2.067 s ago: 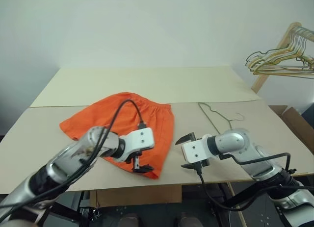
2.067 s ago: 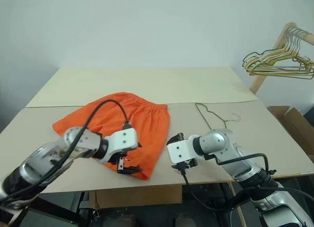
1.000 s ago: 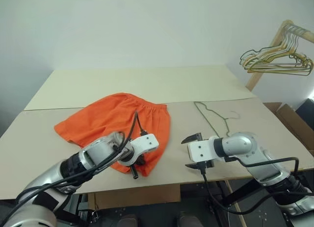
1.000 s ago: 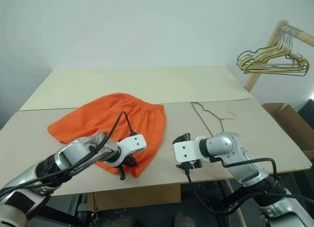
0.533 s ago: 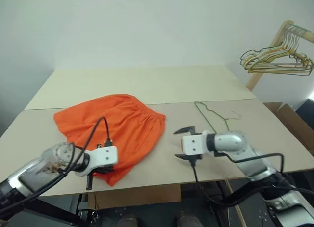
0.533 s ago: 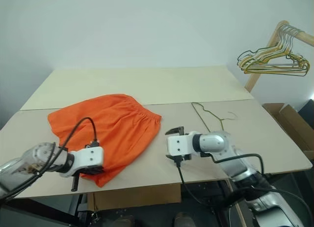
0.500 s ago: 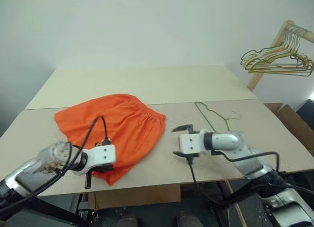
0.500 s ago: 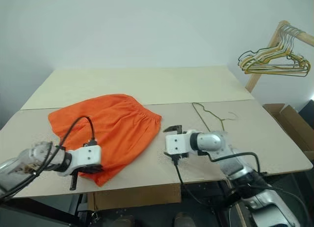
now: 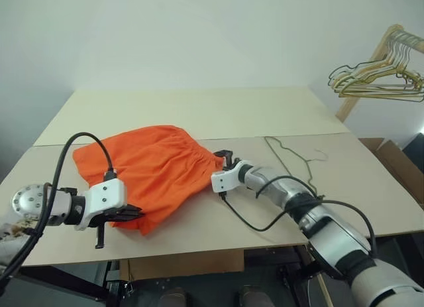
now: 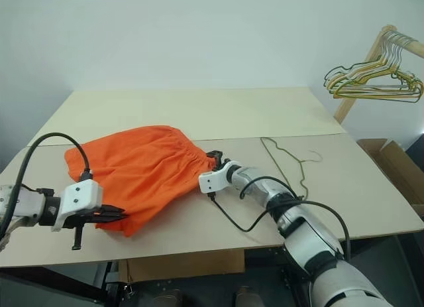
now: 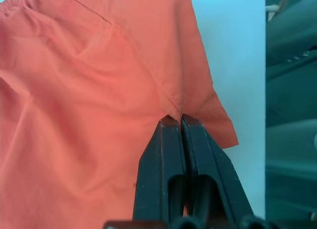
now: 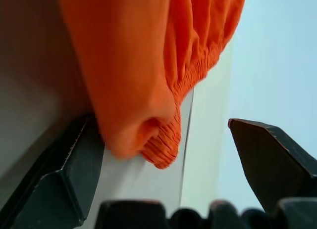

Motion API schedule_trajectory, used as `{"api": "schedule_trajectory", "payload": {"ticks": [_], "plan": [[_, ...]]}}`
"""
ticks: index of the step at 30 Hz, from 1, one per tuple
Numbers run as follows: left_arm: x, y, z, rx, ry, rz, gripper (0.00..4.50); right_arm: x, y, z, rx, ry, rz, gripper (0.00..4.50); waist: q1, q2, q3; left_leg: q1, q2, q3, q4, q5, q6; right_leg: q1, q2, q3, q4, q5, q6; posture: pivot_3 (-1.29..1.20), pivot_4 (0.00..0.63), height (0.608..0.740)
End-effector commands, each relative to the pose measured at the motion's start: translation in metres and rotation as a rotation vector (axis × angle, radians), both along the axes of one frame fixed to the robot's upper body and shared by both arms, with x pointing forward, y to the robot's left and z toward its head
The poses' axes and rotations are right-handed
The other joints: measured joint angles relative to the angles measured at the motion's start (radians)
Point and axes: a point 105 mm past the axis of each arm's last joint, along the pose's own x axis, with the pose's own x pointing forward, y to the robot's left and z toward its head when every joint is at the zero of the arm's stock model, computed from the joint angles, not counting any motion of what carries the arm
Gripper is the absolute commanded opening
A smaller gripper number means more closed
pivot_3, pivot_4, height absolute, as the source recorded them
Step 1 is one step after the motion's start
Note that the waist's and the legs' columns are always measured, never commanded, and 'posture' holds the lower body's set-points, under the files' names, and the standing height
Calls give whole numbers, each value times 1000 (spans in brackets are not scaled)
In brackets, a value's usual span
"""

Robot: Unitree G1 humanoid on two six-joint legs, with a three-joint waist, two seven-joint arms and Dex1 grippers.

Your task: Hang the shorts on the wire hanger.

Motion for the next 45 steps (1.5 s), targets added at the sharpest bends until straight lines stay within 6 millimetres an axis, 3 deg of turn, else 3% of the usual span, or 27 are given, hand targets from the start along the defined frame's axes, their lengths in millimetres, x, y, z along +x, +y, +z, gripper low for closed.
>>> {"api": "schedule_trajectory", "payload": {"ticks": [1, 4, 15, 22, 26, 31, 37, 41, 45], "plan": [[-5, 3, 13, 3, -39, -37, 59, 8, -1, 4, 2, -39, -19, 4500, 5, 0, 0, 0, 0, 0, 0, 0, 0, 0, 0, 0, 0, 0, 0, 191, 0, 740], [-7, 7, 13, 13, -42, -18, 0, 6, 4, 5, 13, -14, 18, 3901, 15, 0, 0, 1, 0, 0, 0, 0, -1, 1, 0, 0, 1, 0, 0, 203, 0, 740], [-7, 17, 5, 54, -36, 26, 0, -8, 2, 6, -19, 2, 153, 48, 36, 0, 0, 2, 0, 0, -3, 1, -1, 0, 1, 0, 1, 0, 0, 197, 0, 740], [14, 40, -8, 174, -104, 49, 0, -16, -20, 8, -56, 47, 180, 48, 48, 0, 0, 3, 0, 0, -4, 1, -1, 1, 1, 0, 0, 0, 0, 176, 0, 740], [28, 49, -7, 213, -139, 58, 0, -25, -22, 11, -41, 76, 199, 48, 48, 0, 0, 2, 0, 0, -4, 1, -1, 1, 1, 0, 0, 0, -1, 163, 0, 740], [29, 50, -5, 184, -91, 34, 1278, -36, -13, 13, -7, 118, 199, 0, 41, 0, 0, 2, 1, 0, -4, 1, -1, 1, 1, 0, 0, 0, 0, 151, 0, 740], [1, 35, 0, 128, 25, -102, 3139, -40, -9, 9, 1, 172, 165, 0, 36, 0, 0, 2, 1, 0, -4, 1, -1, 0, 2, 0, 0, 0, -1, 154, 0, 740], [-8, 21, 6, 171, -23, -168, 4478, -41, -11, 3, -8, 214, 135, 0, 37, 0, 0, 2, 1, 0, -4, 1, -1, 1, 1, 0, 0, 0, -1, 162, 0, 740], [-22, -5, 13, 171, -41, -220, 4478, -42, -9, -1, -9, 233, 121, 0, 44, -1, 0, 3, 1, 0, -3, 1, -1, 1, 1, 0, 0, 0, -1, 163, 0, 740]]}}
